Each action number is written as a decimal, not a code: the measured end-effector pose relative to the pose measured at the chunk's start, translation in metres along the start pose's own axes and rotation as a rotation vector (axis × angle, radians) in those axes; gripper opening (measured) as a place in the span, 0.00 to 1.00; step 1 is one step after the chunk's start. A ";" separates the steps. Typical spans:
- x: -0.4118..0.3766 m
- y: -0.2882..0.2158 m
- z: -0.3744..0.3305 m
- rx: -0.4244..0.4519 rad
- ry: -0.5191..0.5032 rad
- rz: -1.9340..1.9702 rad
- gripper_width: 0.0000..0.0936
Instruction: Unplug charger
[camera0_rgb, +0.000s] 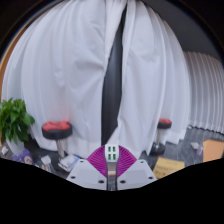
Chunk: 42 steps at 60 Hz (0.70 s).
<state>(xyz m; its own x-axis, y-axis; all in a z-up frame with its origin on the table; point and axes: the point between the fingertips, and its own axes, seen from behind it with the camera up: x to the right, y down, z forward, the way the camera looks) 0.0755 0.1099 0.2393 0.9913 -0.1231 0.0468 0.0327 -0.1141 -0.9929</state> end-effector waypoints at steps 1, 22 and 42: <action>0.009 0.012 0.006 -0.057 0.004 -0.002 0.10; 0.031 0.252 -0.007 -0.543 -0.070 0.193 0.36; 0.072 0.204 -0.039 -0.518 -0.005 0.023 0.90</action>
<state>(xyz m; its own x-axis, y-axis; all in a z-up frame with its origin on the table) 0.1489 0.0394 0.0442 0.9916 -0.1270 0.0240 -0.0552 -0.5843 -0.8097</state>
